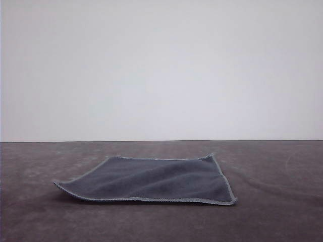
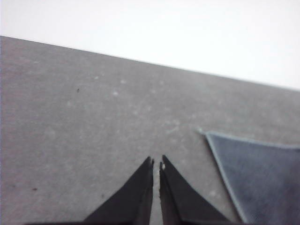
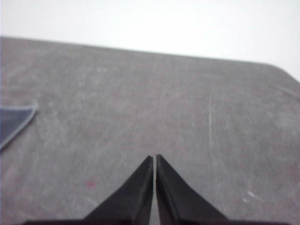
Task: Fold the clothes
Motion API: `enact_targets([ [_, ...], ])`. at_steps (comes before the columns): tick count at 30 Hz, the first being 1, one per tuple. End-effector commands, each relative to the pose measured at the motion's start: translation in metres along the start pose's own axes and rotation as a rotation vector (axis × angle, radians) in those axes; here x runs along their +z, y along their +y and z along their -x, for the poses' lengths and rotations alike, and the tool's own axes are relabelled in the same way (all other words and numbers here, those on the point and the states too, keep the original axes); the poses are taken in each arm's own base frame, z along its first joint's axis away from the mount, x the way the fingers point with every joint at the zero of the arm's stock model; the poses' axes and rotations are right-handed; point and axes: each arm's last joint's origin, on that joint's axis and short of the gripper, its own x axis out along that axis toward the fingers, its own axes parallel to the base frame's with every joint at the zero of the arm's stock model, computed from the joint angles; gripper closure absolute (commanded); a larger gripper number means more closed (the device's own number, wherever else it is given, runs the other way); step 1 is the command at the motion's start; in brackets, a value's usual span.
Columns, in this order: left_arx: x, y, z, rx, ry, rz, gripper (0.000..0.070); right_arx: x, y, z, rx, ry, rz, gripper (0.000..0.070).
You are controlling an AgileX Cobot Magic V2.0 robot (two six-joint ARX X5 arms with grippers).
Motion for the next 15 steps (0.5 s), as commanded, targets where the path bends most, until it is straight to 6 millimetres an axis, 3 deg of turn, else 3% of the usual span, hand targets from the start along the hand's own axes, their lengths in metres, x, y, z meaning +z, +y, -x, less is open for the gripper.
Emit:
enact_targets([
  [1, -0.004, 0.001, -0.001, 0.001, -0.011, 0.073, 0.0684, 0.001, 0.000, 0.000, 0.003, -0.024, -0.051, 0.0694],
  [10, 0.002, 0.000, -0.001, -0.018, -0.065, 0.214, 0.0689, 0.003, 0.000, 0.000, 0.006, -0.037, -0.377, 0.0694],
  [15, 0.016, -0.004, 0.001, -0.060, -0.170, 0.269, 0.0689, 0.017, 0.000, 0.002, 0.038, -0.151, -0.462, 0.0694],
])
